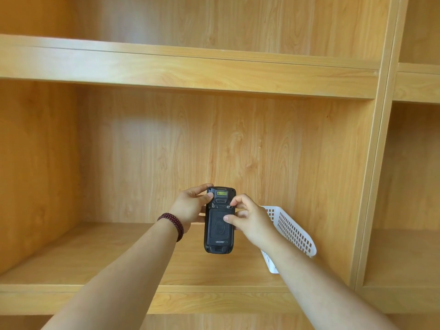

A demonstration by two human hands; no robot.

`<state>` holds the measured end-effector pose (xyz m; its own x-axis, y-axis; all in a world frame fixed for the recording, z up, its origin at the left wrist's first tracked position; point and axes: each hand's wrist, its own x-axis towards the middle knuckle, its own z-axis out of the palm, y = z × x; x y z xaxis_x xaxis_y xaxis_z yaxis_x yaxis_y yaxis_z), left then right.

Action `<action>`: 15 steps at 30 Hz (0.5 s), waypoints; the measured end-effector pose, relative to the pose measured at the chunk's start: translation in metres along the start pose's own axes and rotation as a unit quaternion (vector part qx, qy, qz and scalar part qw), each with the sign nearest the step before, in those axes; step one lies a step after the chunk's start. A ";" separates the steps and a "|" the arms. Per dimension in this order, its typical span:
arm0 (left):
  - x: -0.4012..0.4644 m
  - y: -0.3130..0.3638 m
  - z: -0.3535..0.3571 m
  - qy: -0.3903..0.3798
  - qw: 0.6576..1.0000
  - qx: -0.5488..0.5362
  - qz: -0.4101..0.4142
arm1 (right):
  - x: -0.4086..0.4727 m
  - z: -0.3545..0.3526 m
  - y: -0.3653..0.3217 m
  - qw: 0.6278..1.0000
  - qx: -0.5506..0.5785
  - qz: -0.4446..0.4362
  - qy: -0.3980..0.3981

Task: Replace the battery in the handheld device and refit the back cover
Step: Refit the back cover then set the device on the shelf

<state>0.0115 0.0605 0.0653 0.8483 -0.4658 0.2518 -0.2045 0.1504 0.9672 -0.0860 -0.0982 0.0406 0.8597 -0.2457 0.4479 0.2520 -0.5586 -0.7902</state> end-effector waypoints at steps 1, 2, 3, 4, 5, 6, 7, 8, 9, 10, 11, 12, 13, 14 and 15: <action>0.000 0.000 0.000 0.001 1.000 0.000 0.000 | 0.000 -0.001 -0.001 1.000 -0.007 0.003 -0.002; -0.001 0.000 0.000 0.002 1.000 0.001 0.000 | -0.001 -0.003 -0.003 1.000 -0.013 0.005 -0.005; -0.001 0.000 0.001 0.003 1.000 0.001 0.000 | 0.000 -0.004 -0.004 1.000 -0.018 0.007 -0.008; -0.002 0.000 0.001 0.004 1.000 0.001 0.000 | 0.000 -0.005 -0.005 1.000 -0.021 0.008 -0.012; -0.002 -0.001 0.001 0.004 1.000 0.001 0.000 | 0.000 -0.006 -0.006 1.000 -0.025 0.011 -0.014; -0.003 -0.001 0.002 0.004 1.000 0.001 0.000 | 0.001 -0.006 -0.007 0.999 -0.029 0.014 -0.016; -0.003 -0.001 0.003 0.005 1.000 0.000 0.000 | 0.001 -0.006 -0.007 0.999 -0.029 0.017 -0.016; -0.004 -0.002 0.003 0.004 1.000 0.001 0.000 | 0.001 -0.006 -0.007 0.999 -0.027 0.021 -0.015; -0.004 -0.002 0.004 0.004 1.000 0.000 -0.001 | 0.002 -0.006 -0.008 0.999 -0.023 0.025 -0.014; -0.004 -0.003 0.004 0.004 1.000 -0.001 -0.002 | 0.002 -0.006 -0.008 0.999 -0.023 0.031 -0.011; -0.004 -0.004 0.004 0.003 1.000 -0.003 -0.002 | 0.003 -0.006 -0.008 0.999 -0.026 0.035 -0.008; -0.004 -0.004 0.005 0.003 1.000 -0.004 -0.001 | 0.004 -0.006 -0.009 0.999 -0.028 0.038 -0.005; -0.003 -0.005 0.005 0.003 1.000 -0.004 -0.001 | 0.005 -0.005 -0.009 0.999 -0.028 0.039 -0.002; -0.003 -0.005 0.005 0.004 1.000 -0.004 -0.001 | 0.005 -0.005 -0.009 0.999 -0.027 0.038 0.000; -0.003 -0.005 0.005 0.006 1.000 -0.006 -0.001 | 0.005 -0.005 -0.010 0.999 -0.026 0.038 0.001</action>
<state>0.0077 0.0571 0.0593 0.8539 -0.4563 0.2503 -0.1980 0.1600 0.9671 -0.0860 -0.0980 0.0527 0.8748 -0.2901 0.3881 0.1629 -0.5782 -0.7995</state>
